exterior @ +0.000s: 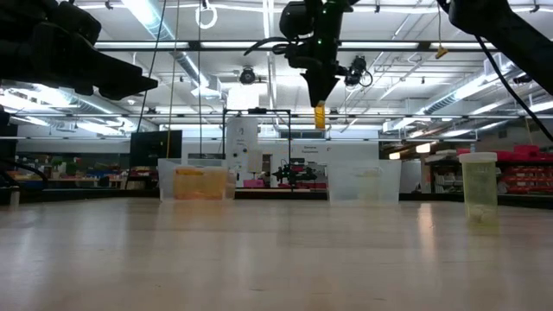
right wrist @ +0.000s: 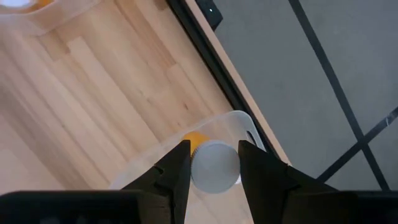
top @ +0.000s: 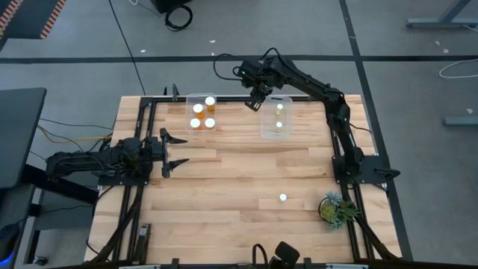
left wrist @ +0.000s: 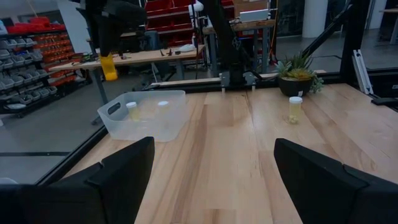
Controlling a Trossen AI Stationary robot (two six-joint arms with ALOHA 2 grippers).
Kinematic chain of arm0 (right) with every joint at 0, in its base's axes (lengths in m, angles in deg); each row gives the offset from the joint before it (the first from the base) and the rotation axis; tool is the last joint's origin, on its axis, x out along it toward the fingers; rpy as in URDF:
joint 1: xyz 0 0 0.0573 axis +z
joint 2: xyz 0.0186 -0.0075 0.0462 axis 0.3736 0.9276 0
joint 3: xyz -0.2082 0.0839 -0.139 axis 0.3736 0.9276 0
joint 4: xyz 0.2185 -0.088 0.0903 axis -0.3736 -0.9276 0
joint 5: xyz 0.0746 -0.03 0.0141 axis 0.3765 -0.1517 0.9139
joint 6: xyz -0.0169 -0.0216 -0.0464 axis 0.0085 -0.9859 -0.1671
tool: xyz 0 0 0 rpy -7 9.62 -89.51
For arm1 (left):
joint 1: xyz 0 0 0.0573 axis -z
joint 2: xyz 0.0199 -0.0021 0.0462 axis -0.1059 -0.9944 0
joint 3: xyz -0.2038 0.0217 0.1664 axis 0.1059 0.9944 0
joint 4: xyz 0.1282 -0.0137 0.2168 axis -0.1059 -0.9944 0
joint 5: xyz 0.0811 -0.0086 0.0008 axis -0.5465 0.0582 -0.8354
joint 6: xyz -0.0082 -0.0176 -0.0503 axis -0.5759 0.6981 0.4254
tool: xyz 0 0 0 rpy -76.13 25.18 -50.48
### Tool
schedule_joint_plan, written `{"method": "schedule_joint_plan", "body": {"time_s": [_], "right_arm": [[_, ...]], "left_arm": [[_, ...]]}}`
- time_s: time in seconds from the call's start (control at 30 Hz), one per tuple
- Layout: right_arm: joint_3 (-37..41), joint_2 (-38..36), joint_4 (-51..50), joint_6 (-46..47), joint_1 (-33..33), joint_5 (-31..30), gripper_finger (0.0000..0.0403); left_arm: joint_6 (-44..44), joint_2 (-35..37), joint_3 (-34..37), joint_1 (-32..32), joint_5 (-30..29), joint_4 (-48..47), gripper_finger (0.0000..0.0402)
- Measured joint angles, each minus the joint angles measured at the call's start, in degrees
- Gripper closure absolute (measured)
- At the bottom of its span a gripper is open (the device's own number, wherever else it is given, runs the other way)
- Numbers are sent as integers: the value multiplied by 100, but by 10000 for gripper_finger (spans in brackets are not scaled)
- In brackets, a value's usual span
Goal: Pick and place medicine bottles into bin by pill shape (circle, oval)
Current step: Put the small orange pill bottle into the right transparent bin
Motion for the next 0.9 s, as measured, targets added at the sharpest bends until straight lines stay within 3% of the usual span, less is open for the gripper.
{"method": "schedule_joint_plan", "body": {"time_s": [0.27, 0.9], "right_arm": [[211, 2, 49, 35, -57, 1, 269], [1863, 9, 672, -57, -394, 37, 269]], "left_arm": [[0, 0, 0, 0, 0, 0, 60], [2, 0, 0, 0, 0, 0, 60]]}}
